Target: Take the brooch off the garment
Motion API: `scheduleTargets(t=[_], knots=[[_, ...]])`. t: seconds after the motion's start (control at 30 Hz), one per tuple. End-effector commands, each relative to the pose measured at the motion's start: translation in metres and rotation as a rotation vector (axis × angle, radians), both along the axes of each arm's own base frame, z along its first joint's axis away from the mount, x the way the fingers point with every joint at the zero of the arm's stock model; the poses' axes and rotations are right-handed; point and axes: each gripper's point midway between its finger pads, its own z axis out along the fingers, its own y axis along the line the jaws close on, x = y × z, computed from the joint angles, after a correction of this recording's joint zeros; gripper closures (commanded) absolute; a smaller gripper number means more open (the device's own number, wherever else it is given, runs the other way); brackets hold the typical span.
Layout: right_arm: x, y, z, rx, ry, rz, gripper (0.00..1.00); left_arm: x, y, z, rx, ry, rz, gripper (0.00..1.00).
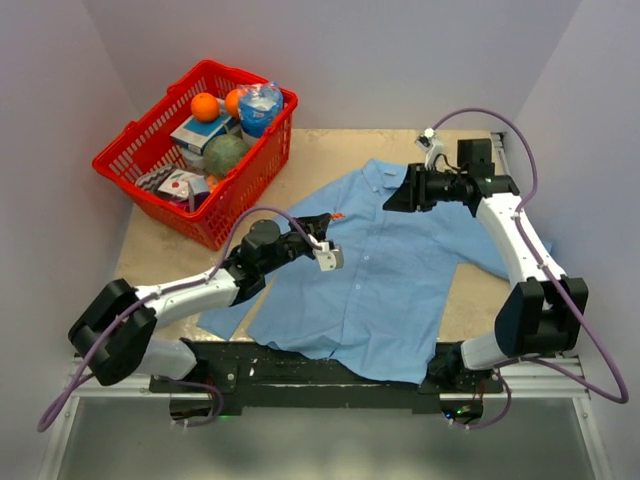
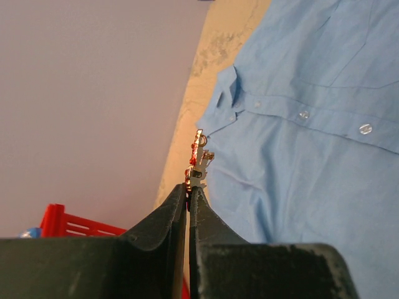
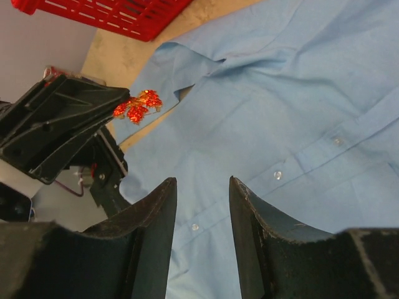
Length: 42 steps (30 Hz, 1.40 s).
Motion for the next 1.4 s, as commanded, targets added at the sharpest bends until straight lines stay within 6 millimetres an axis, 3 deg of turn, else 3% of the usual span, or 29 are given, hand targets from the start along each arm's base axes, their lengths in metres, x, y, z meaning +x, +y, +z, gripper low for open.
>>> scheduleTargets(t=[0.0, 0.07, 0.1, 0.17, 0.23, 0.27, 0.37, 0.43, 0.53, 0.57, 0.6, 0.67, 0.7, 0.77, 0.8, 0.87, 0.9, 0.93, 1.13, 1.27, 1.37], knots=[[-0.007, 0.004, 0.012, 0.039, -0.013, 0.007, 0.55, 0.01, -0.008, 0.063, -0.143, -0.192, 0.046, 1.0], [-0.003, -0.002, 0.011, 0.005, -0.04, -0.019, 0.53, 0.019, -0.009, 0.057, -0.191, -0.057, 0.094, 1.0], [0.007, -0.011, 0.004, -0.06, -0.06, -0.081, 0.52, 0.025, -0.007, 0.064, -0.225, -0.026, 0.133, 1.0], [0.014, -0.026, -0.001, -0.139, -0.079, -0.164, 0.5, 0.026, -0.007, 0.056, -0.277, 0.124, 0.169, 1.0], [0.025, -0.051, -0.019, -0.288, -0.095, -0.237, 0.5, 0.017, -0.004, 0.025, -0.236, 0.34, 0.173, 1.0], [0.022, -0.055, -0.028, -0.344, -0.092, -0.216, 0.52, 0.009, -0.008, 0.021, -0.22, 0.403, 0.136, 1.0], [0.027, -0.074, -0.062, -0.543, -0.138, -0.109, 0.59, -0.008, 0.006, -0.017, -0.188, 0.576, 0.168, 1.0], [0.039, -0.091, -0.077, -0.652, -0.183, -0.112, 0.61, -0.013, 0.013, -0.025, -0.201, 0.614, 0.188, 1.0], [0.066, -0.098, -0.102, -0.724, -0.201, -0.118, 0.65, -0.015, 0.026, -0.032, -0.216, 0.661, 0.234, 1.0], [0.08, -0.091, -0.098, -0.737, -0.23, -0.121, 0.67, -0.014, 0.03, -0.028, -0.232, 0.666, 0.245, 1.0], [0.088, -0.088, -0.12, -0.75, -0.182, -0.104, 0.68, -0.014, 0.034, -0.029, -0.236, 0.682, 0.259, 1.0], [0.109, -0.076, -0.119, -0.777, -0.209, -0.111, 0.69, -0.012, 0.043, -0.027, -0.252, 0.693, 0.274, 1.0], [0.115, -0.071, -0.136, -0.804, -0.193, -0.083, 0.69, -0.013, 0.047, -0.028, -0.247, 0.698, 0.283, 1.0], [0.126, -0.058, -0.144, -0.863, -0.228, -0.055, 0.69, -0.011, 0.054, -0.027, -0.254, 0.692, 0.298, 1.0], [0.128, -0.056, -0.16, -0.891, -0.214, -0.024, 0.69, -0.011, 0.057, -0.028, -0.253, 0.694, 0.306, 1.0], [0.135, -0.044, -0.17, -0.908, -0.219, 0.008, 0.69, -0.01, 0.061, -0.023, -0.265, 0.691, 0.315, 1.0], [0.137, -0.043, -0.176, -0.919, -0.211, 0.021, 0.69, -0.01, 0.062, -0.023, -0.267, 0.694, 0.318, 1.0], [0.136, -0.039, -0.196, -0.933, -0.176, 0.053, 0.69, -0.009, 0.063, -0.02, -0.274, 0.693, 0.321, 1.0], [0.133, 0.01, -0.231, -0.914, -0.137, 0.197, 0.69, 0.0, 0.069, -0.002, -0.298, 0.675, 0.336, 1.0], [0.126, 0.056, -0.237, -0.876, -0.154, 0.271, 0.69, 0.007, 0.073, 0.005, -0.306, 0.652, 0.349, 1.0], [0.123, 0.08, -0.236, -0.856, -0.168, 0.29, 0.69, 0.012, 0.073, 0.01, -0.311, 0.635, 0.346, 1.0]])
